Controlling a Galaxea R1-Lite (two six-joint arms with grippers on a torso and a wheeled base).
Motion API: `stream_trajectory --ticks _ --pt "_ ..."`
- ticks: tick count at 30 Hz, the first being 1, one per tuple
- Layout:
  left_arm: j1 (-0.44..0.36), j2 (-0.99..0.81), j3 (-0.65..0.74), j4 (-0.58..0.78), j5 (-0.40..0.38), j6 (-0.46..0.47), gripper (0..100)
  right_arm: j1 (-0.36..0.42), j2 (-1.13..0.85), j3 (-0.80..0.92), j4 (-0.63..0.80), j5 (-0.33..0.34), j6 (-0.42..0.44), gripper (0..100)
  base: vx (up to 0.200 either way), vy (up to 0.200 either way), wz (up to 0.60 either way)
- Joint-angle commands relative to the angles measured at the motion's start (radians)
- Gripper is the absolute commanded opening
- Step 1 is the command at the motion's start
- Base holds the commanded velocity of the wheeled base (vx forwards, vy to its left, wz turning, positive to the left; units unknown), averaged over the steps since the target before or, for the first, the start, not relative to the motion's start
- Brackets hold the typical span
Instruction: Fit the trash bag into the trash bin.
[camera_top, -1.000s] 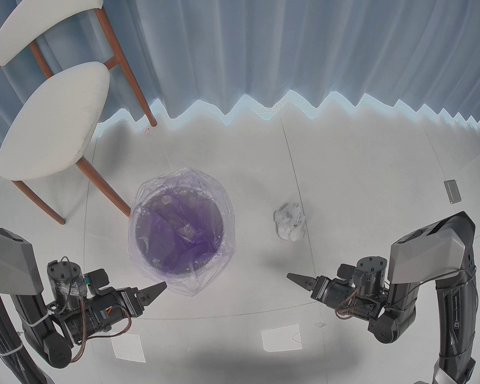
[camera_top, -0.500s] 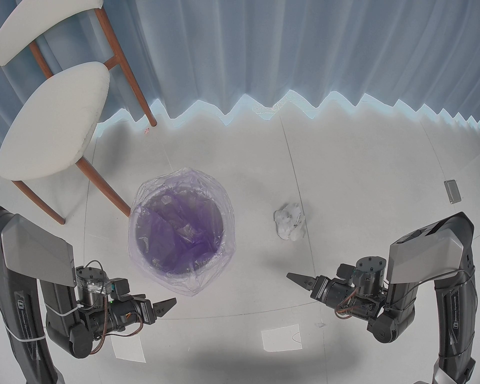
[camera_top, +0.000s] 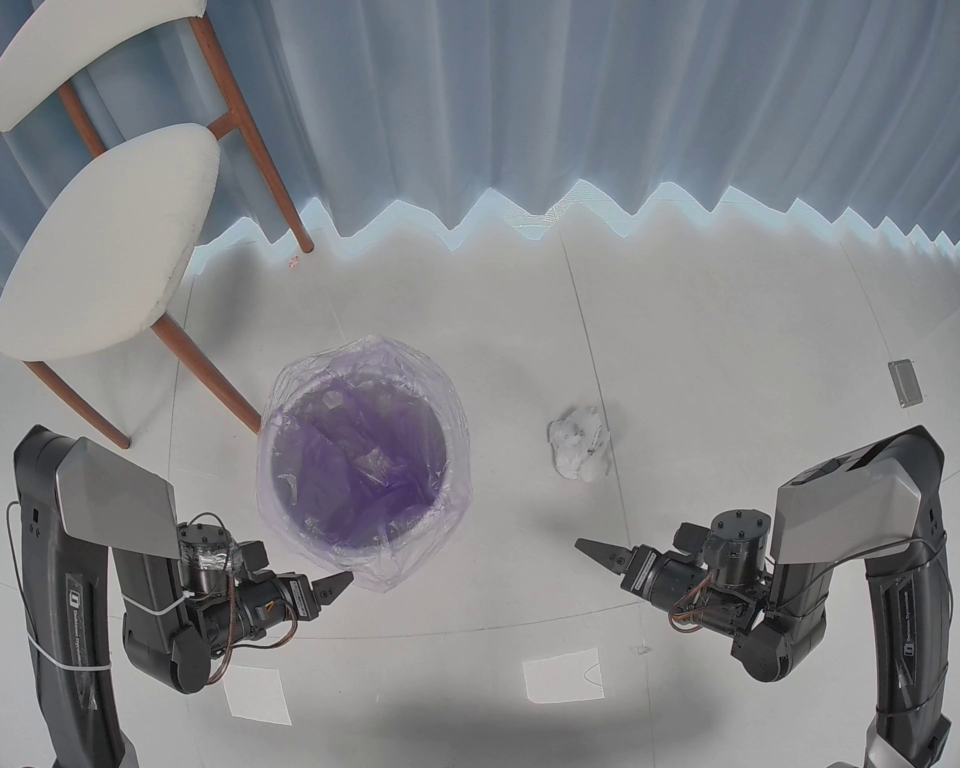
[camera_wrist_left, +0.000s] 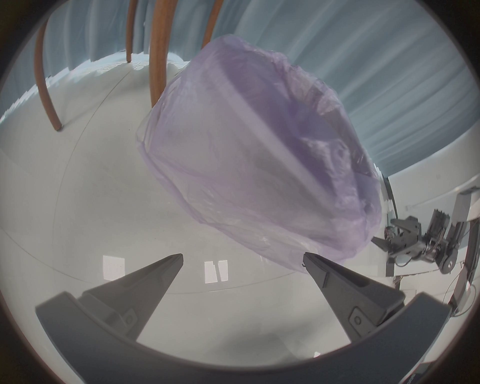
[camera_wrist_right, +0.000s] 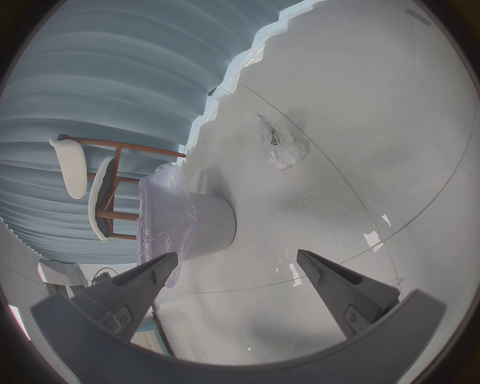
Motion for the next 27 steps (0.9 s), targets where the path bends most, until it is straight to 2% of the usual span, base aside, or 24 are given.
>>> stream_trajectory --ticks 1,9,18,23,27 --pt "-0.004 0.019 -0.027 0.000 -0.007 -0.034 100 -0.001 0.008 -0.002 -0.018 0.000 0.000 100 0.000 0.000 0.00" --pt "-0.033 0.020 -0.032 -0.002 -0.011 -0.076 100 -0.001 0.011 -0.003 -0.018 0.000 0.000 100 0.000 0.000 0.00" --pt "-0.075 0.025 -0.058 -0.002 -0.002 -0.223 100 -0.001 0.017 -0.009 -0.018 0.000 -0.001 100 0.000 0.000 0.00" --pt "-0.070 0.040 -0.089 -0.002 0.007 -0.240 100 -0.001 0.017 -0.009 -0.018 0.000 -0.001 100 0.000 0.000 0.00" --pt "-0.062 0.141 -0.176 -0.002 0.079 -0.241 100 -0.001 0.018 -0.009 -0.018 0.000 0.000 100 0.000 0.000 0.00"
